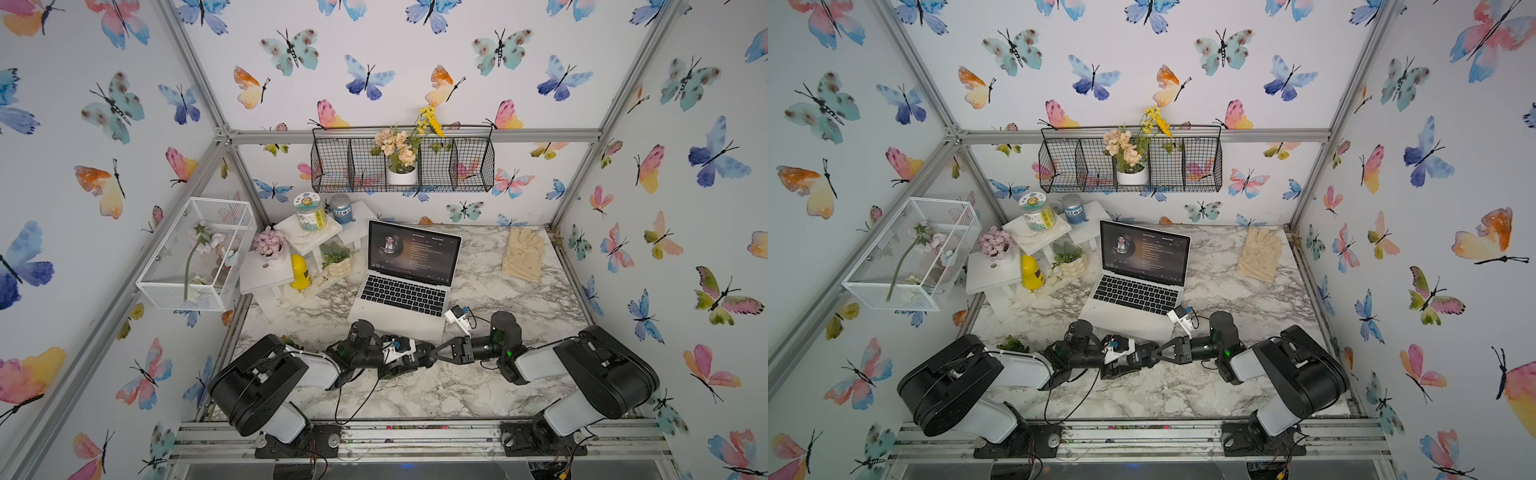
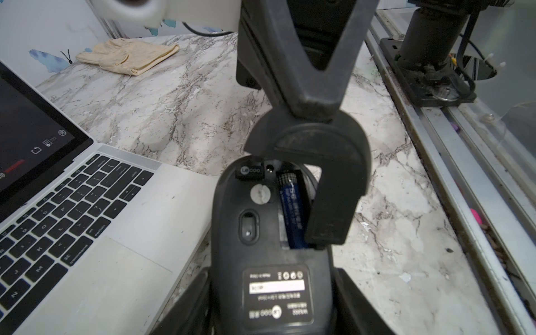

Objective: Remove the wireless mouse receiver from the laptop
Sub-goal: Close the lid on the mouse.

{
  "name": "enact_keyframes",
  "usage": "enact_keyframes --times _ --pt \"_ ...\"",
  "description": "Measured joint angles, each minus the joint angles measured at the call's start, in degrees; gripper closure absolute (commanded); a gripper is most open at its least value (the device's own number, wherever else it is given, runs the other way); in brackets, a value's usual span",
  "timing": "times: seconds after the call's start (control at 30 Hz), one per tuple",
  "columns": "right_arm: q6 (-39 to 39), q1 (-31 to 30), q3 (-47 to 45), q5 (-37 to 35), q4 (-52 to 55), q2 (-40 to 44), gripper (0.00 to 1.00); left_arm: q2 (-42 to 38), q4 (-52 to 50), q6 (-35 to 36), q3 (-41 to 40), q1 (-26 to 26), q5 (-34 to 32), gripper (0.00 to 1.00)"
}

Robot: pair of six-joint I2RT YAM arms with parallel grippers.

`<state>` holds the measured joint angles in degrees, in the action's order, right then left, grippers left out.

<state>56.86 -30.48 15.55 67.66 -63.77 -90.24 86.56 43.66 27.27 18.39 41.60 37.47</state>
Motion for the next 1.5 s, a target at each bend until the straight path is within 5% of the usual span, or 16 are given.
enact_keyframes --times 0.8,1.5 --pt "-8.90 1.38 3.48 0.44 15.54 5.07 0.98 -0.28 4.11 -0.11 -2.86 -1.92 4.20 1.00" --pt "-1.16 1.55 2.80 2.12 2.78 -1.53 0.94 -0.33 5.92 -0.15 -3.28 -2.16 6.43 1.00"
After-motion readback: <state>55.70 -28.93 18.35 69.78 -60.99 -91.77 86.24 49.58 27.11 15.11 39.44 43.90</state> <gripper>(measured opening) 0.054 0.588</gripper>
